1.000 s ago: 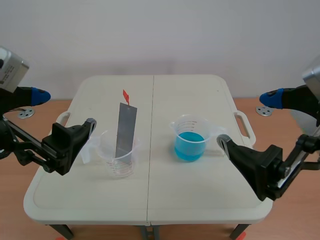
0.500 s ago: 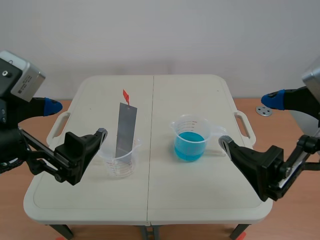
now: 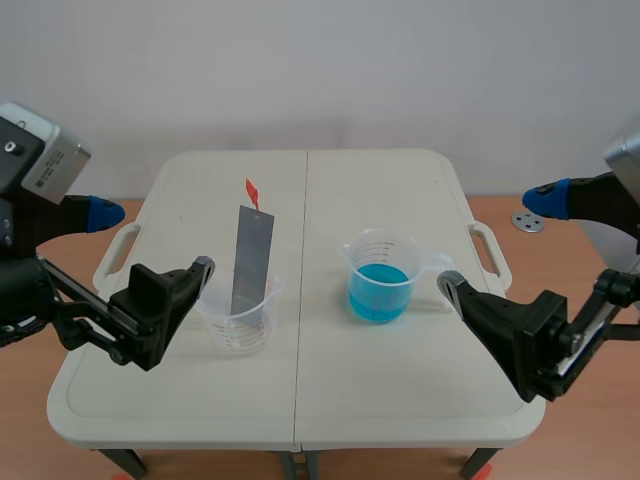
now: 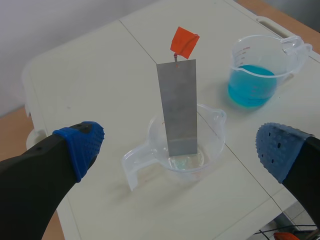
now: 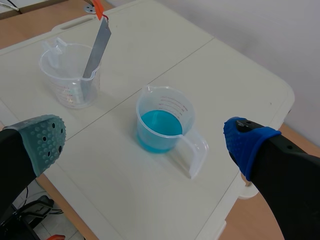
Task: Hold the metal plate by the orange handle, dip it into the blue solution, take it out and point at it, then put the plate back in the beaker on the left.
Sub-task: 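Return to the home posture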
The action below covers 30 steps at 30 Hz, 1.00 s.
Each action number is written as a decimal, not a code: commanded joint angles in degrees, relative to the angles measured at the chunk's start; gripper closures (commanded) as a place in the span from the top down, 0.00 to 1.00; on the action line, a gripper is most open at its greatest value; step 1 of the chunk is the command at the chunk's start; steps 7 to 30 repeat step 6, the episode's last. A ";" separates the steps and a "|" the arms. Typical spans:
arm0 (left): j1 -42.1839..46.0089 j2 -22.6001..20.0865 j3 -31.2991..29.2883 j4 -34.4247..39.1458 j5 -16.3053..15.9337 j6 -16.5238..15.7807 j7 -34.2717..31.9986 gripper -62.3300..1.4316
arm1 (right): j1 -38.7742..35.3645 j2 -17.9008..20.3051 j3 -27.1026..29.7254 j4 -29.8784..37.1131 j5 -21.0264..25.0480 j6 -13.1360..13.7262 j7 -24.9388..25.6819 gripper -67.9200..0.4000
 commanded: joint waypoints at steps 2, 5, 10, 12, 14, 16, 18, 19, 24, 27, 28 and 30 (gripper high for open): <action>-0.02 -0.04 -0.07 1.40 -0.55 0.13 -0.61 1.00 | 0.66 0.11 0.20 0.81 0.57 -0.22 0.87 0.98; -0.02 -0.04 -0.07 1.40 -0.55 0.13 -0.61 1.00 | 0.66 0.11 0.20 0.81 0.57 -0.22 0.87 0.98; -0.02 -0.04 -0.07 1.40 -0.55 0.13 -0.61 1.00 | 0.66 0.11 0.20 0.81 0.57 -0.22 0.87 0.98; -0.02 -0.04 -0.07 1.40 -0.55 0.13 -0.61 1.00 | 0.66 0.11 0.20 0.81 0.57 -0.22 0.87 0.98; -0.02 -0.04 -0.07 1.40 -0.55 0.13 -0.61 1.00 | 0.66 0.11 0.20 0.81 0.57 -0.22 0.87 0.98; -0.02 -0.04 -0.07 1.40 -0.55 0.13 -0.61 1.00 | 0.66 0.11 0.20 0.81 0.57 -0.22 0.87 0.98; -0.02 -0.04 -0.07 1.40 -0.55 0.13 -0.61 1.00 | 0.66 0.11 0.20 0.81 0.57 -0.22 0.87 0.98; -0.02 -0.04 -0.07 1.40 -0.55 0.13 -0.61 1.00 | 0.66 0.11 0.20 0.81 0.57 -0.22 0.87 0.98; -0.02 -0.04 -0.07 1.40 -0.55 0.13 -0.61 1.00 | 0.66 0.11 0.20 0.81 0.57 -0.22 0.87 0.98; -0.02 -0.04 -0.07 1.40 -0.55 0.13 -0.61 1.00 | 0.66 0.11 0.20 0.81 0.57 -0.22 0.87 0.98; -0.02 -0.04 -0.07 1.40 -0.55 0.13 -0.61 1.00 | 0.66 0.11 0.20 0.81 0.57 -0.22 0.87 0.98; -0.02 -0.04 -0.07 1.40 -0.55 0.13 -0.61 1.00 | 0.66 0.11 0.20 0.81 0.57 -0.22 0.87 0.98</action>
